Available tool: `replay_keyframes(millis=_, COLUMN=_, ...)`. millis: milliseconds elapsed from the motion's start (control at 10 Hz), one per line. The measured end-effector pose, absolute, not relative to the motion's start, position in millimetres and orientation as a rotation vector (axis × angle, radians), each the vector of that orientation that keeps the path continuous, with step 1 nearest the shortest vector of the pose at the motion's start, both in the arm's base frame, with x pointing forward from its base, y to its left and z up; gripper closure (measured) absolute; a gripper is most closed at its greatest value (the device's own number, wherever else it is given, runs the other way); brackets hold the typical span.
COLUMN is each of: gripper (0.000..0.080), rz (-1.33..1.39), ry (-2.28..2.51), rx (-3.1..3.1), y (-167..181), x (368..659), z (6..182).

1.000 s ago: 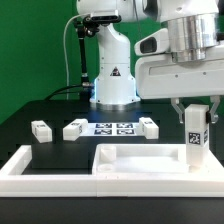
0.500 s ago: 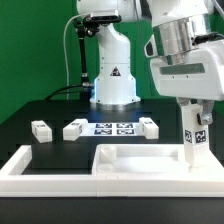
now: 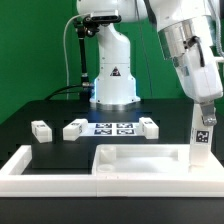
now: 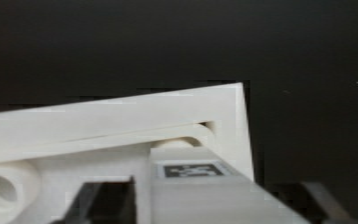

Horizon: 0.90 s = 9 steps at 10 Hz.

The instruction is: Assemble desk

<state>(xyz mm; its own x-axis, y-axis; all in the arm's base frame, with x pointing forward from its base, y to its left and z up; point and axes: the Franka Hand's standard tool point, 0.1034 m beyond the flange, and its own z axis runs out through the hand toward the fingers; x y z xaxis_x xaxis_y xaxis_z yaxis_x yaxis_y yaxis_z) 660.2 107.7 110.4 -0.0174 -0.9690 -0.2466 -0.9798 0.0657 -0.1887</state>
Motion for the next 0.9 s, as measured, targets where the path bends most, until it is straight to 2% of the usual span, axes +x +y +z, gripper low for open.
replay_keyframes(millis=100, gripper=0.0275, rz=0.040, ry=1.829, rx=-2.193, y=108, x=656, z=109.6)
replay_keyframes(millis=200, gripper=0.0176, rz=0.023, ry=1.557, rx=-2.438, y=111, x=656, z=111.7)
replay_keyframes(millis=600, gripper=0.0151, rz=-0.019, ry=0.959, rx=-2.766, y=112, x=654, z=112.4)
replay_keyframes(millis=800, gripper=0.0150, rz=-0.068, ry=0.312, rx=-2.979, y=97, x=663, z=116.1)
replay_keyframes(millis=900, gripper=0.0150, rz=-0.071, ry=0.188, rx=-2.990, y=88, x=663, z=112.9)
